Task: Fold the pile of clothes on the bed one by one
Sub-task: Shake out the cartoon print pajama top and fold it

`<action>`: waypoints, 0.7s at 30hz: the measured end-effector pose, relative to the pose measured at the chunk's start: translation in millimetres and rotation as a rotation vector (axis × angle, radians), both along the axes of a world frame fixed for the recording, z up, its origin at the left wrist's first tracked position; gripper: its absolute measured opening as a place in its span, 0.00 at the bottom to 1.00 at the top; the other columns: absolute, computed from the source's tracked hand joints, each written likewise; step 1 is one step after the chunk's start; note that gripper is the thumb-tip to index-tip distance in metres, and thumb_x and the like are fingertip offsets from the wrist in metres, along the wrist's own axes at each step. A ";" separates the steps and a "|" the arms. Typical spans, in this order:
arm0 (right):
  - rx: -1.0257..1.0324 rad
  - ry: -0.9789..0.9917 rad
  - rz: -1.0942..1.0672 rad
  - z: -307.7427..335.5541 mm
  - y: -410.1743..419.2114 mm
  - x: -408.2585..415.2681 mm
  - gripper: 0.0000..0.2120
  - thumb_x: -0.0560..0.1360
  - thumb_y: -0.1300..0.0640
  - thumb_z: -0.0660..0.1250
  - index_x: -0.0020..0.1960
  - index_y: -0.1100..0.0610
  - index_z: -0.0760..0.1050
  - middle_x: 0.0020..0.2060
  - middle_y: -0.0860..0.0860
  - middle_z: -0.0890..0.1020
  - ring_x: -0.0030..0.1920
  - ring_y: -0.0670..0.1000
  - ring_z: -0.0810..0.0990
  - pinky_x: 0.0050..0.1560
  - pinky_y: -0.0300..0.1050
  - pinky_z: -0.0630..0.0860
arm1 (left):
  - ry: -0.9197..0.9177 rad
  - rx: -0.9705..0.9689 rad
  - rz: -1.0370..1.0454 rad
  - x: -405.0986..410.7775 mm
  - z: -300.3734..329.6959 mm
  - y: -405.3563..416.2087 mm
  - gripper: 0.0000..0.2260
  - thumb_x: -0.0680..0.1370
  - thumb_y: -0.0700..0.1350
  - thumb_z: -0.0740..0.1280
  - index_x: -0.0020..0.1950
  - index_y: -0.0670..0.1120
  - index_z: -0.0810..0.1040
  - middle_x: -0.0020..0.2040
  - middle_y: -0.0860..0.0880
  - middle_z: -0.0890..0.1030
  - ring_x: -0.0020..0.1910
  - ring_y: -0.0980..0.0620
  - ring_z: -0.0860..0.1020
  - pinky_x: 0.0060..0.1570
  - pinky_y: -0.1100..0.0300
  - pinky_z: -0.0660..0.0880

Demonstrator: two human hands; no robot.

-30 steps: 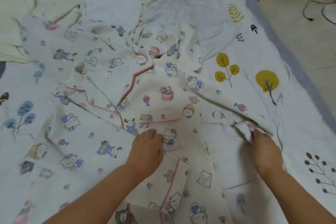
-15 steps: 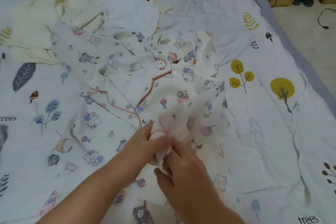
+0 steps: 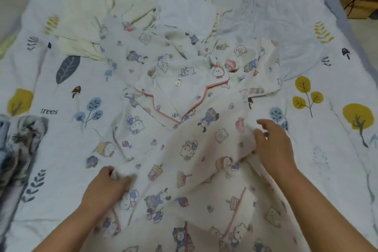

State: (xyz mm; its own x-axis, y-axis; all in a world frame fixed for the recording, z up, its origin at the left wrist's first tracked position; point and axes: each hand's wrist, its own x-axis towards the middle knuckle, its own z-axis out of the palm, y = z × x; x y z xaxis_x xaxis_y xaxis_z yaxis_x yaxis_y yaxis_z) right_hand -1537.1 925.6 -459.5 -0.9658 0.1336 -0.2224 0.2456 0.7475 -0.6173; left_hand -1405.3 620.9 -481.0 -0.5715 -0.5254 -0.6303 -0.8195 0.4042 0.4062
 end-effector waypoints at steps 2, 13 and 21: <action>0.023 -0.040 -0.022 -10.8 -5.4 -26.3 0.19 0.79 0.55 0.57 0.69 0.57 0.66 0.64 0.58 0.72 0.61 0.58 0.72 0.59 0.50 0.68 | 0.049 -0.072 -0.032 2.3 -6.9 -1.5 0.10 0.72 0.49 0.69 0.41 0.44 0.71 0.37 0.47 0.76 0.37 0.49 0.74 0.34 0.55 0.65; 0.192 -0.024 0.024 -42.9 -16.2 -77.9 0.14 0.74 0.63 0.66 0.56 0.66 0.69 0.54 0.67 0.77 0.54 0.64 0.75 0.47 0.50 0.68 | 0.230 0.196 0.059 13.4 -19.1 -21.4 0.08 0.74 0.37 0.69 0.34 0.41 0.75 0.24 0.56 0.71 0.22 0.61 0.67 0.25 0.70 0.63; 0.338 0.226 -0.029 -41.6 -27.1 -46.4 0.35 0.73 0.57 0.65 0.74 0.62 0.53 0.71 0.66 0.60 0.70 0.64 0.59 0.67 0.60 0.59 | 0.385 -0.629 -0.447 3.6 -33.7 5.8 0.21 0.71 0.46 0.66 0.61 0.38 0.73 0.56 0.35 0.75 0.55 0.36 0.74 0.49 0.44 0.72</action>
